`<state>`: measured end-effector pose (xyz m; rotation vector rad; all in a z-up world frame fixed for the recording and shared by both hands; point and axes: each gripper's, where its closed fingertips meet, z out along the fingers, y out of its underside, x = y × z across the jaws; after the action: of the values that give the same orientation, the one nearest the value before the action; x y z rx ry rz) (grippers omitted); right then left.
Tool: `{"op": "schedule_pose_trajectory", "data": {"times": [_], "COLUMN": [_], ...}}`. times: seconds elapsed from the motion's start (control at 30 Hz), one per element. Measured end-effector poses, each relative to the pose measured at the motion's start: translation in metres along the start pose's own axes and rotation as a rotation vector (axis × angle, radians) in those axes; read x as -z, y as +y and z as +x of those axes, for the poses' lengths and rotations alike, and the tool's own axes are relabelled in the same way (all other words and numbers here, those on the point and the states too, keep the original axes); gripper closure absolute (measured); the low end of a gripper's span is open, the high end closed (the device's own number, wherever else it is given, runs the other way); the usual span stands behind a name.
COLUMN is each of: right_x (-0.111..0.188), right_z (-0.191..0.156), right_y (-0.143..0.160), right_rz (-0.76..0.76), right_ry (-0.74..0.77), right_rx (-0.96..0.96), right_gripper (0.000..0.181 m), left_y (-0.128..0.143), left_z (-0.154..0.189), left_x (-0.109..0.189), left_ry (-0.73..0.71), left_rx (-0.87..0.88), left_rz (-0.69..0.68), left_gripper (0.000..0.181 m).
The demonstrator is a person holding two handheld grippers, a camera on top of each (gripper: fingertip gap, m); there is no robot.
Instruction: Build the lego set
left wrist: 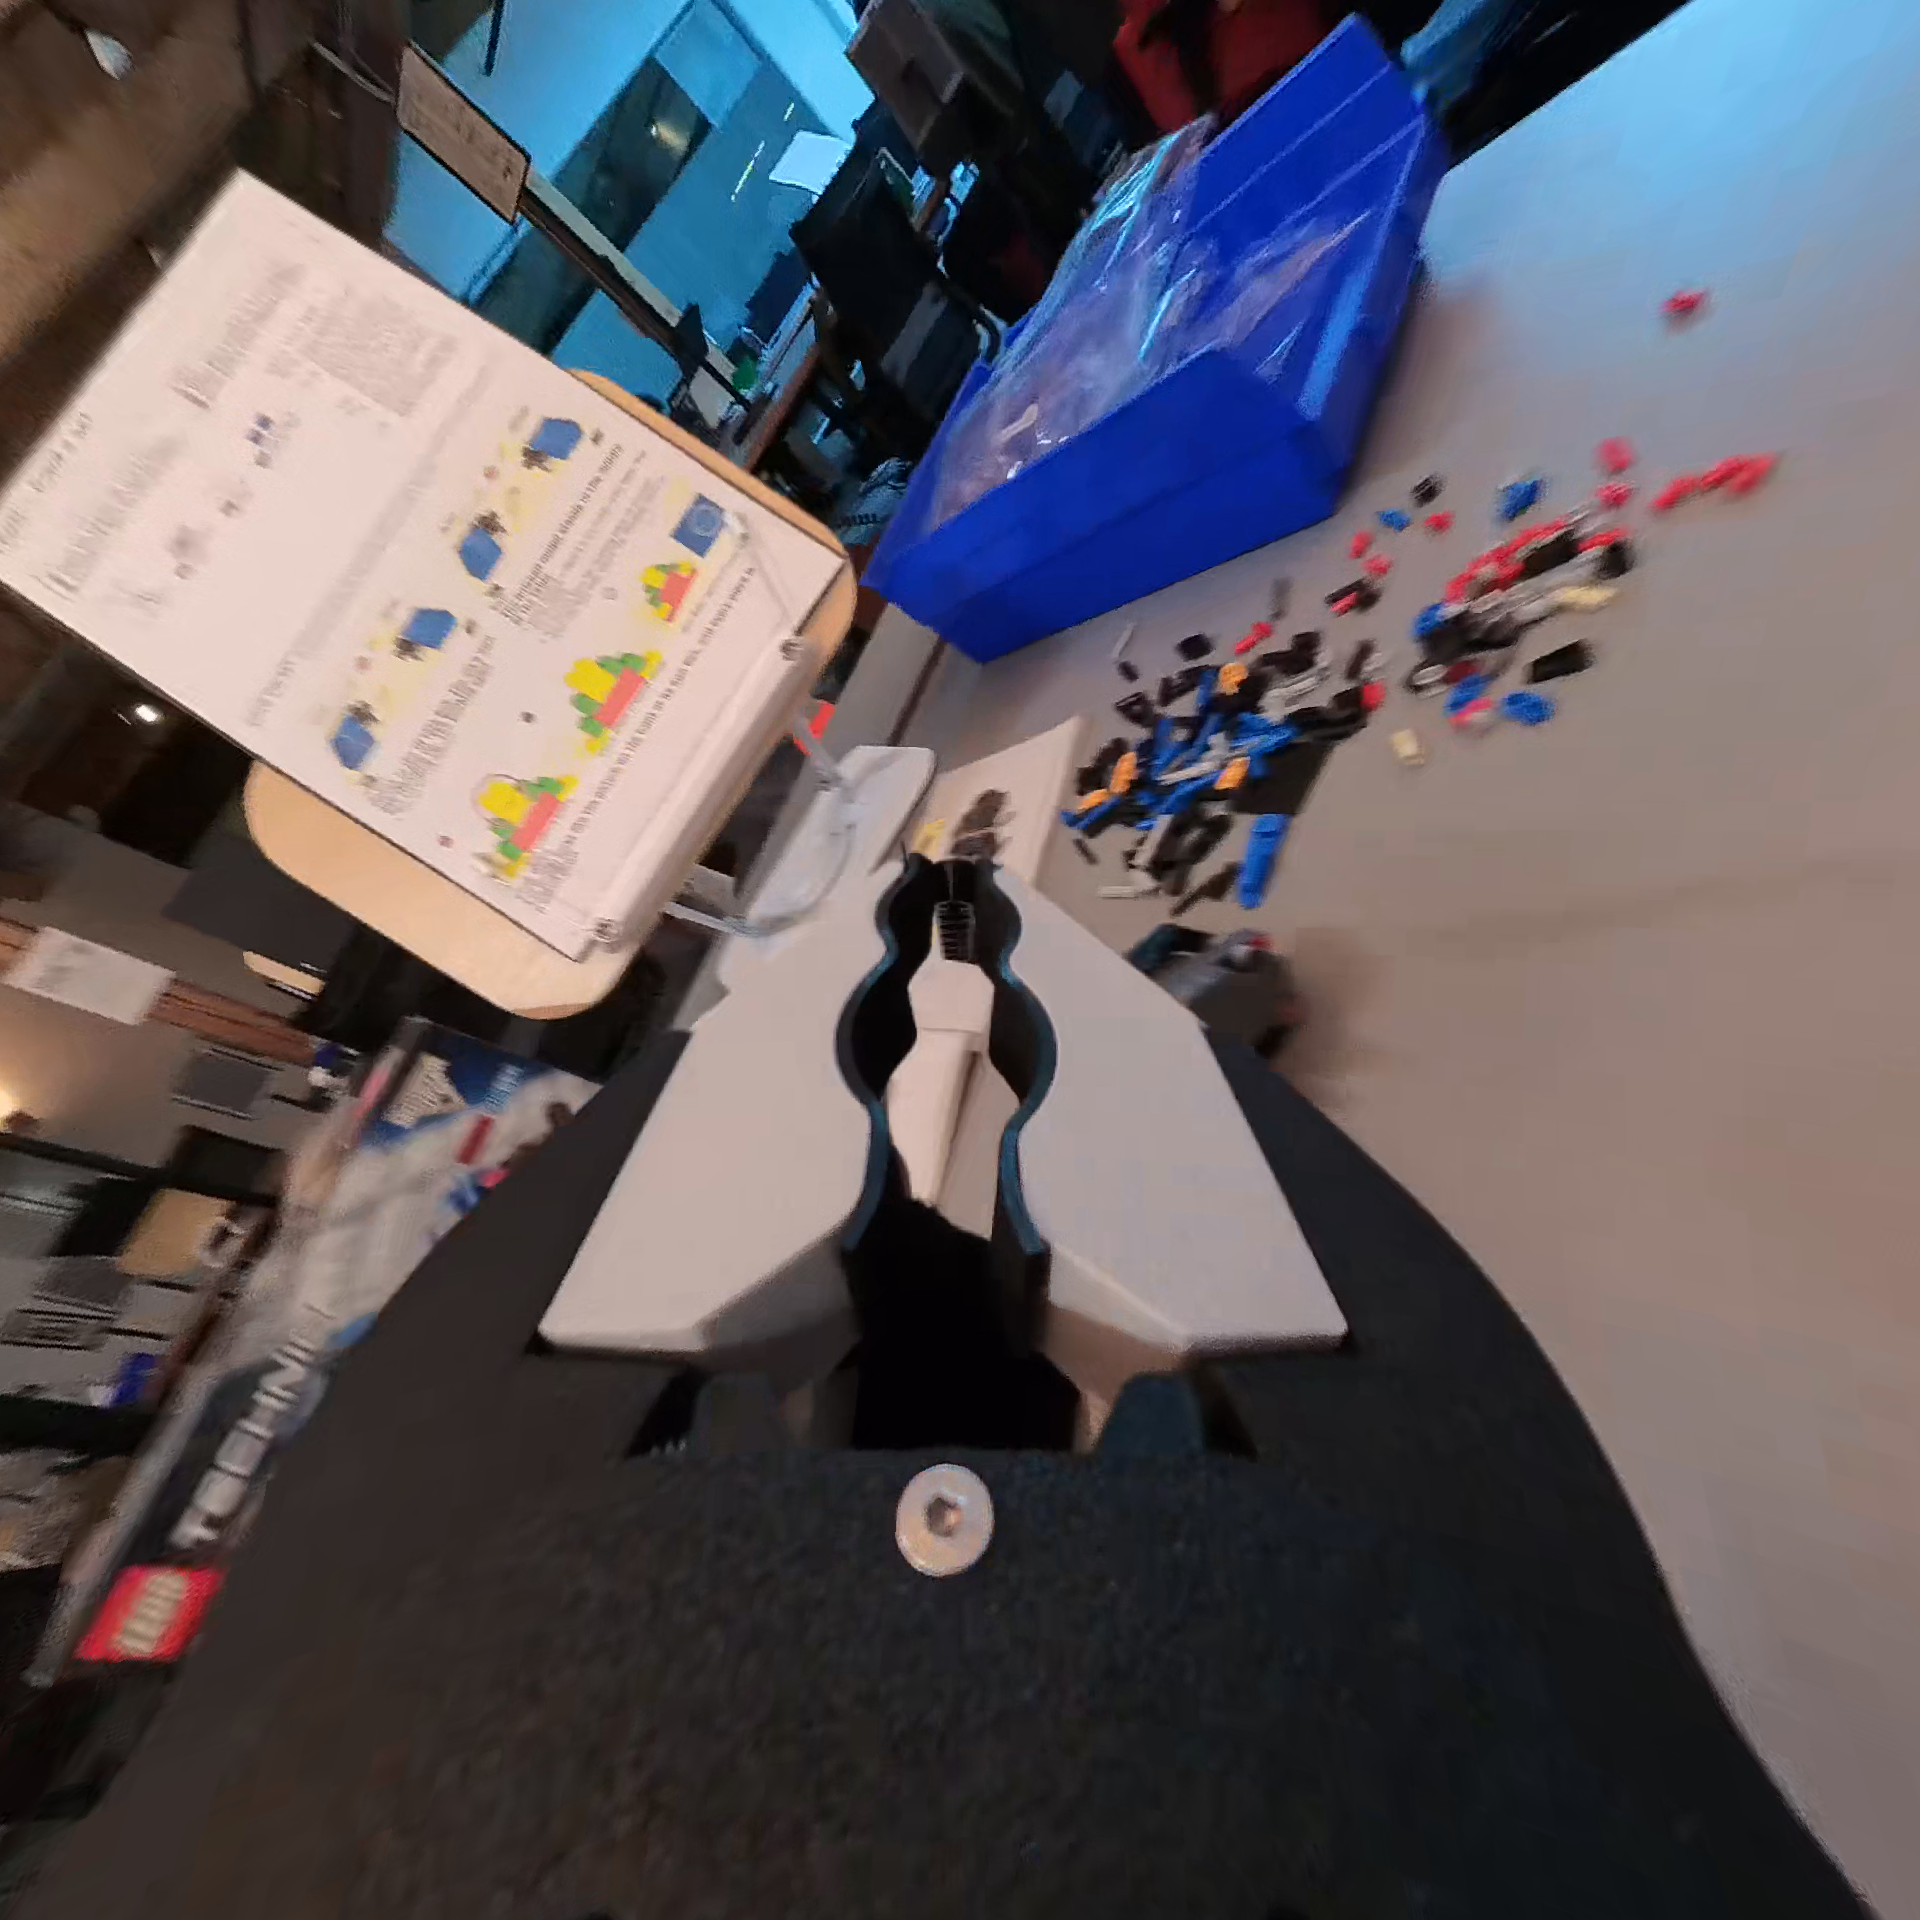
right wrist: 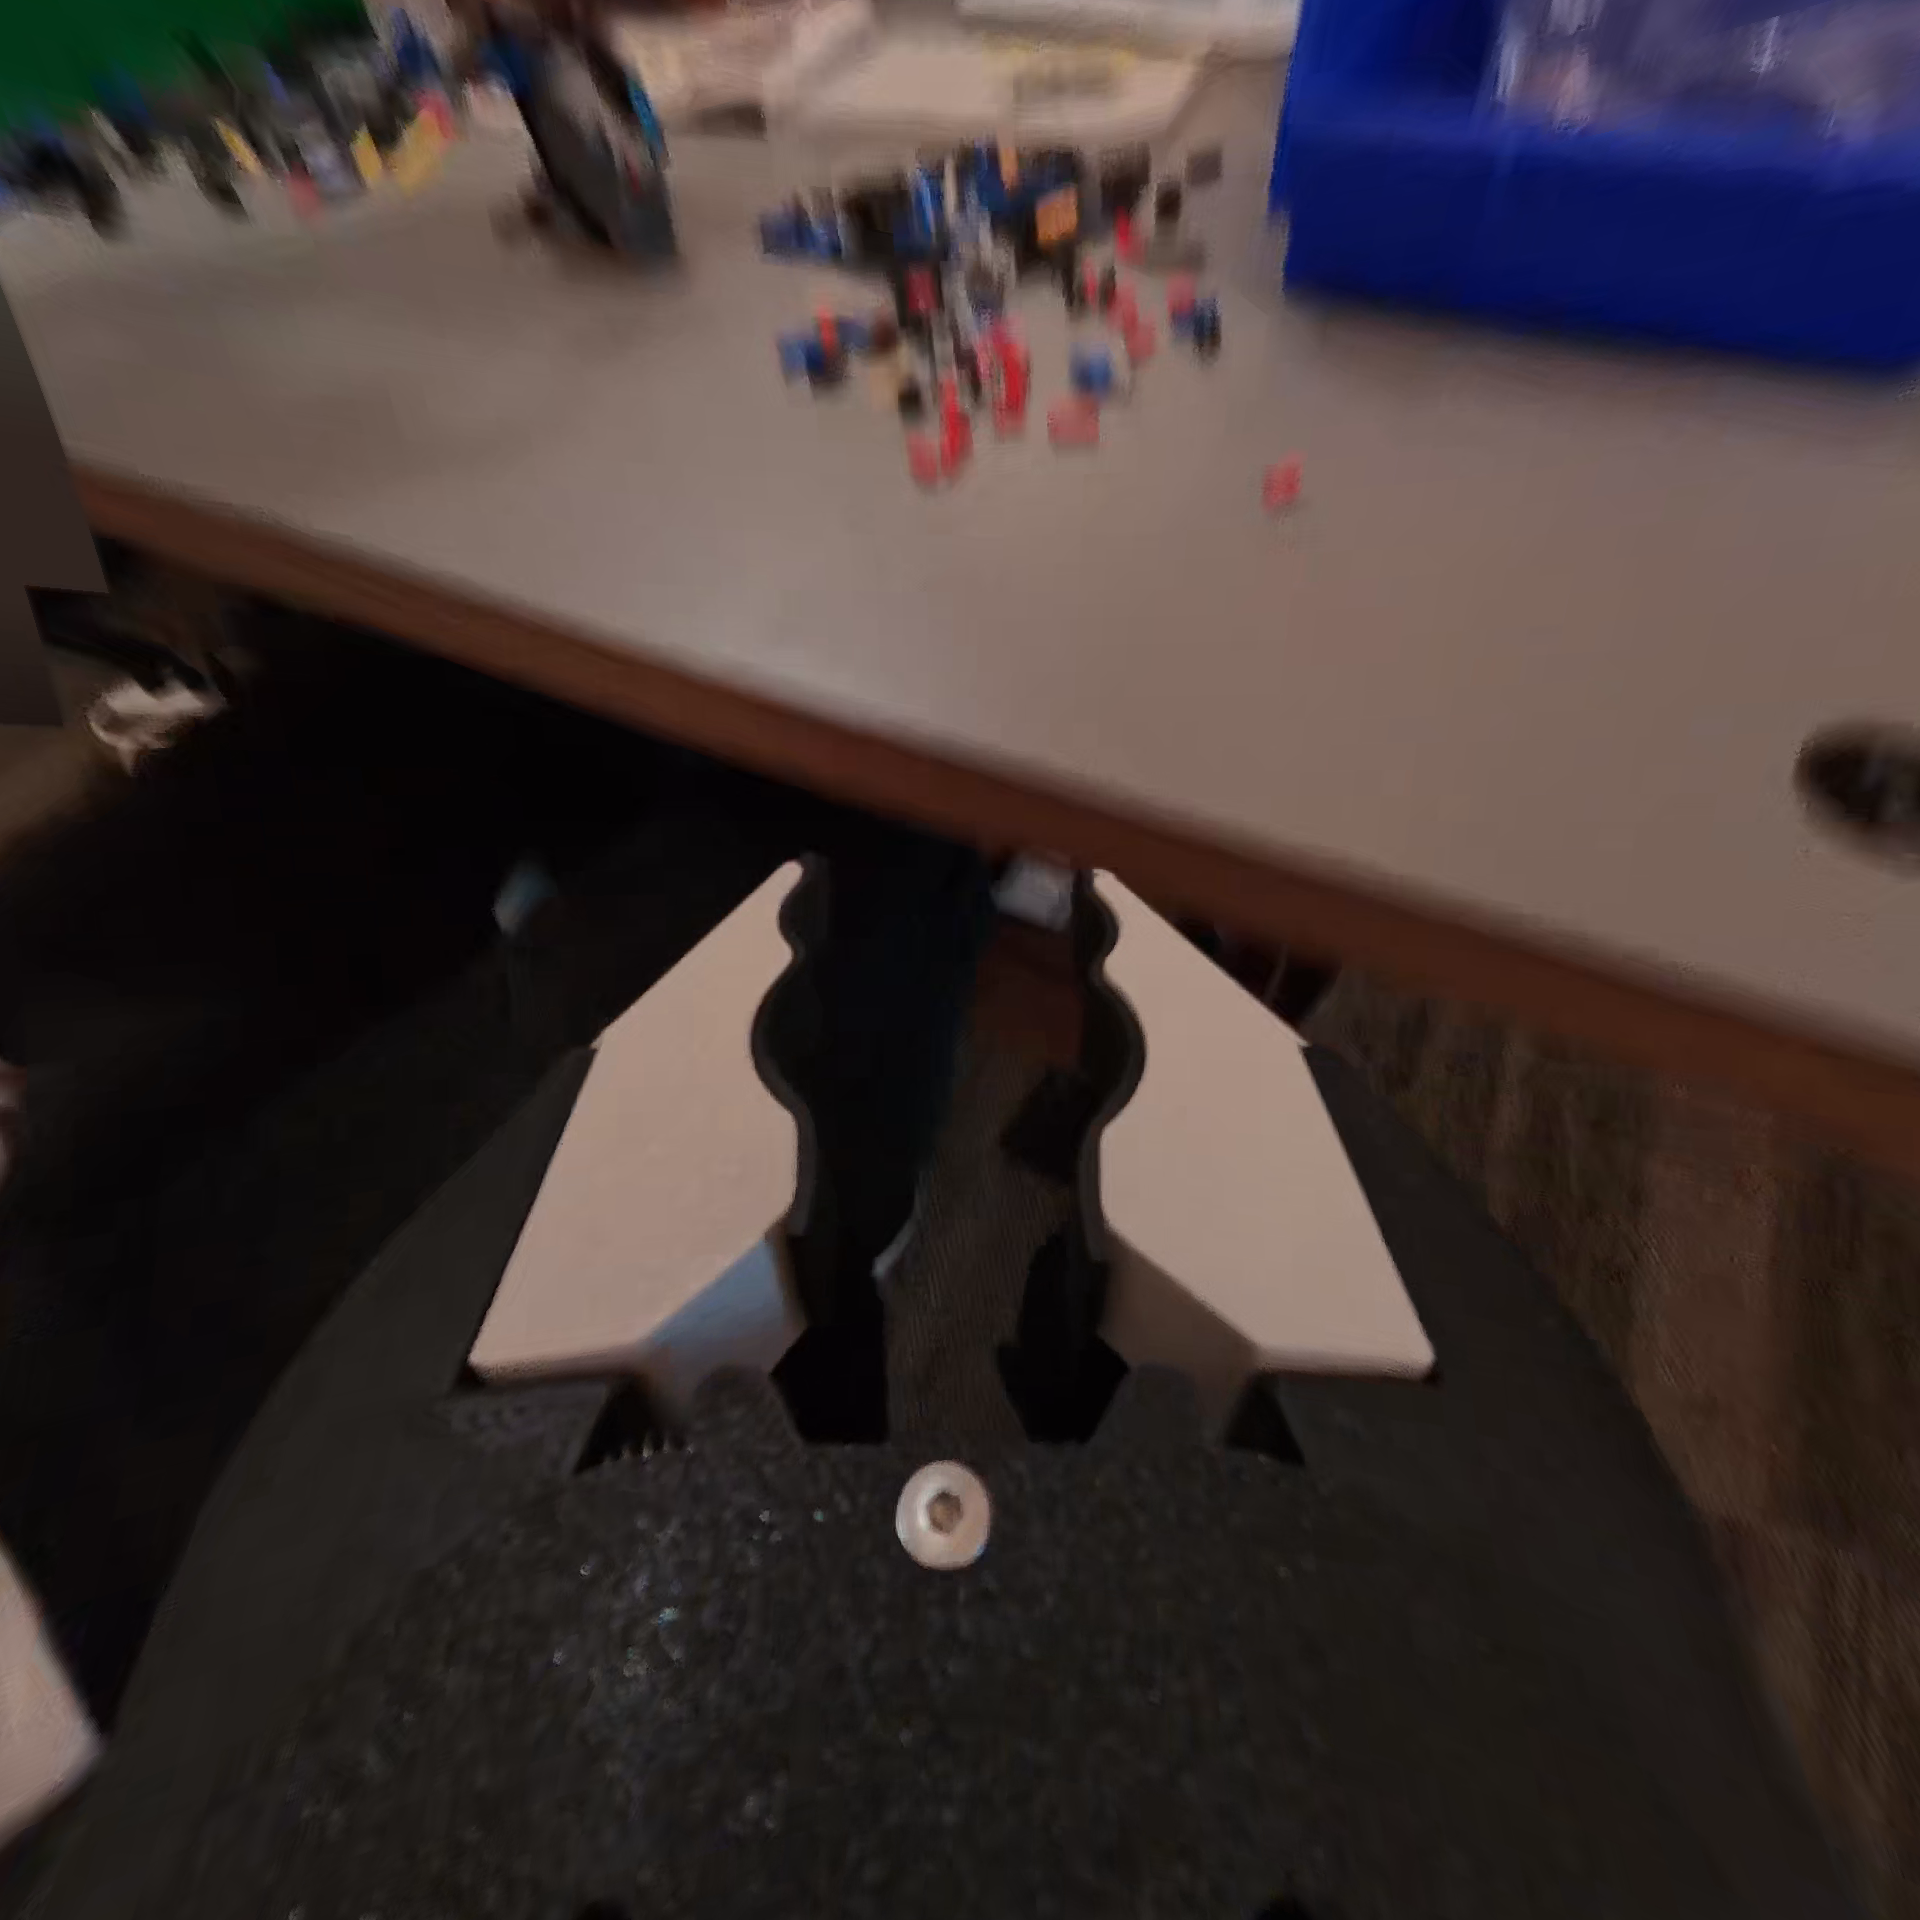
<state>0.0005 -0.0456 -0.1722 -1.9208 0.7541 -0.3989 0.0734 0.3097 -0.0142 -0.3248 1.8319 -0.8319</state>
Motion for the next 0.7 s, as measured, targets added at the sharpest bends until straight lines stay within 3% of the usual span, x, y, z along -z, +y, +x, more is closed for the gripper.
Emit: {"op": "schedule_pose_trajectory", "data": {"times": [0.17,0.3,0.4,0.53,0.7], "right_x": [0.013,0.024,0.022,-0.054,-0.199], "right_z": [-0.011,-0.066,-0.089,-0.062,0.005], "right_y": [0.178,0.339,0.419,0.474,0.535], "right_rz": [-0.186,-0.31,-0.292,-0.14,-0.106], "right_ry": [-0.003,-0.06,0.024,0.162,0.128], "right_rx": [-0.073,-0.305,-0.357,-0.211,-0.132], "right_gripper": [0.136,0.138,0.14,0.124,0.133], "left_y": [0.009,0.029,0.047,0.063,0.064], "left_z": [0.051,0.073,0.082,0.083,0.084], "left_x": [0.024,0.034,0.036,0.034,0.032], "left_ry": [-0.069,-0.177,-0.224,-0.275,-0.304], "left_rx": [0.17,0.159,0.068,0.065,0.006], "left_rz": [0.005,-0.073,-0.153,-0.181,-0.192], "left_gripper": [0.176,0.176,0.175,0.175,0.175]}}
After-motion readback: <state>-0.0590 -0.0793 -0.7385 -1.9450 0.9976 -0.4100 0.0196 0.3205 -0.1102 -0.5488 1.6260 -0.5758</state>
